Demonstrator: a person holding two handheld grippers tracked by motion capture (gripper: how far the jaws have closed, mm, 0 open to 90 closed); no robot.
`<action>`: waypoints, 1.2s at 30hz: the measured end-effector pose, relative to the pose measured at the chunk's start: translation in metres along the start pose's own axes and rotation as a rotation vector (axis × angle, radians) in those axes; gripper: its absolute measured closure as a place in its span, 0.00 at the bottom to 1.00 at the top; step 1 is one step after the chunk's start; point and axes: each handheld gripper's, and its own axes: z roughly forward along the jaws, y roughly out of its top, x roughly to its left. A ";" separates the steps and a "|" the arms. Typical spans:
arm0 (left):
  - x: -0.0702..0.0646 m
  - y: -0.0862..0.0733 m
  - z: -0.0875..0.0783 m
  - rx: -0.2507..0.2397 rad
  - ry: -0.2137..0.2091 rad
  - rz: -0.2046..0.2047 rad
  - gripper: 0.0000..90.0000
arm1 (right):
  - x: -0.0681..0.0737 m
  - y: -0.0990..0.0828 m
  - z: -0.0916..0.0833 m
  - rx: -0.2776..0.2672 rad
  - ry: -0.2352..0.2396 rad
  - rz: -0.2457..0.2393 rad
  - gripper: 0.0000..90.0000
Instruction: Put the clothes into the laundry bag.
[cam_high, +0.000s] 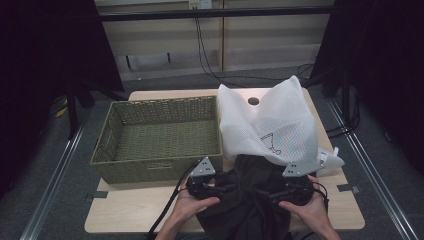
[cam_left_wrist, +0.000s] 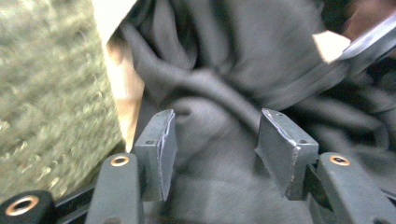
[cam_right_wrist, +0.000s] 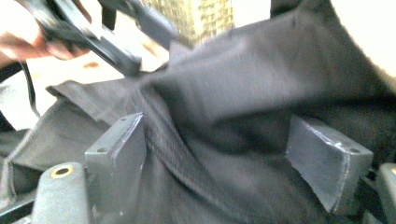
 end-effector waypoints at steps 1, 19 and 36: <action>0.000 -0.002 0.006 0.038 0.009 0.003 0.50 | 0.002 0.002 -0.001 -0.021 -0.010 -0.003 0.23; 0.000 0.001 0.033 0.116 -0.012 -0.033 0.88 | 0.005 -0.007 0.048 0.029 -0.075 -0.024 0.00; 0.010 -0.004 0.006 0.020 -0.072 -0.043 0.75 | 0.022 -0.012 0.079 0.098 -0.284 -0.139 0.03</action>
